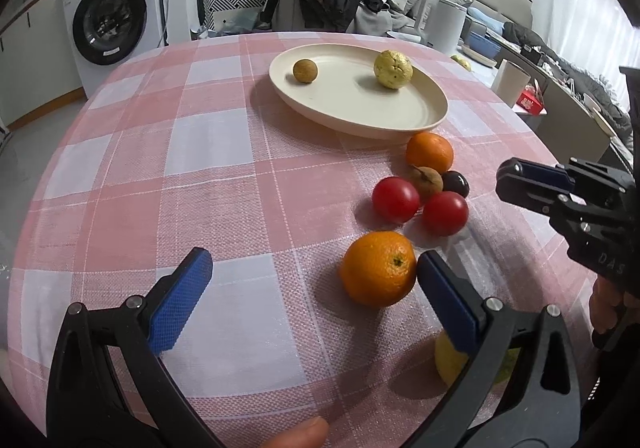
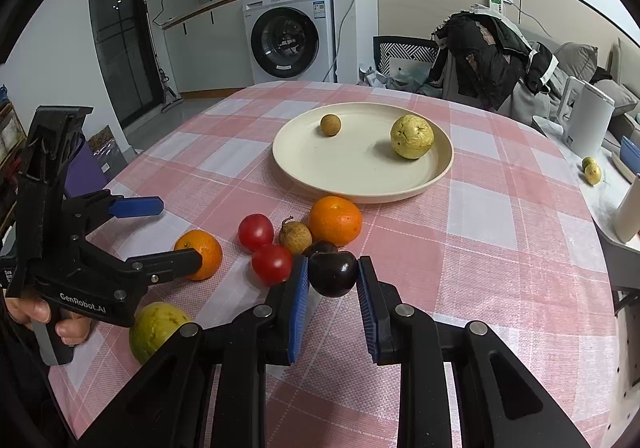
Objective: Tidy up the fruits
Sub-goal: 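Grasp the orange with the left tool while the right tool holds the plum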
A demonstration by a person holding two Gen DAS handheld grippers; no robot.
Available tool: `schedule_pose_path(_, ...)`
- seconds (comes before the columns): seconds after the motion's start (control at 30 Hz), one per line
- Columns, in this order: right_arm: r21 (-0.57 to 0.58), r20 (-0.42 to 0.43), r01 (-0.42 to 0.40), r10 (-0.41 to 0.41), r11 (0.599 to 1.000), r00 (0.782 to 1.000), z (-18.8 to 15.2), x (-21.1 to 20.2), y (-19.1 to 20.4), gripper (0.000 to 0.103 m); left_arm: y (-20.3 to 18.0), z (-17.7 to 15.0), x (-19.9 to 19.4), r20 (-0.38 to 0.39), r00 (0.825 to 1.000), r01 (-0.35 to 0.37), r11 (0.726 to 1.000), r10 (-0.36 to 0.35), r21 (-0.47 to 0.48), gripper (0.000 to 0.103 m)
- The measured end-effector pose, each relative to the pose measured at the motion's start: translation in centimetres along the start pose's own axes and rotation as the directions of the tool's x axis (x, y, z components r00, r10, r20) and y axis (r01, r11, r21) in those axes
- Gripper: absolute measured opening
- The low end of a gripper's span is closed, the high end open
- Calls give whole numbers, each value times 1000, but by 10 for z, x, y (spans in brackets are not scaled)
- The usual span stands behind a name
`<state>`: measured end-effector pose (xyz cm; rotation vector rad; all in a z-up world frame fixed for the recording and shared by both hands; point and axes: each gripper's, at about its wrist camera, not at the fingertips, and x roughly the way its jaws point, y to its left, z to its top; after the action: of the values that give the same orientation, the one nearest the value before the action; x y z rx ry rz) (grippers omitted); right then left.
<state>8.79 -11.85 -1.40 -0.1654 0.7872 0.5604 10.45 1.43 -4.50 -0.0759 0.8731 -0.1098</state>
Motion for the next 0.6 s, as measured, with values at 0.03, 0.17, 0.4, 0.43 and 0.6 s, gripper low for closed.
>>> schedule_pose_path(0.03,0,0,0,0,1000,1000,0,0,0,25,-1,0,0,-4,1000,2,1000,-2,4,101)
schedule_pose_path(0.17,0,0,0,0,1000,1000,0,0,0,25,-3,-1,2,-20,1000,20,1000,-20,15,92)
schedule_pose_path(0.4,1,0,2,-2,1000,1000,0,-1,-1,25,-8,-3,3,-34,996,78,996,-77,30,71)
schedule_pose_path(0.43,2,-1,2,-2,1000,1000,0,-1,-1,25,-8,-3,3,-38,996,86,996,-85,29,70)
schedule_pose_path(0.6,2,-3,1,-1,1000,1000,0,-2,-2,25,-9,-4,2,-43,989,140,990,-139,24,46)
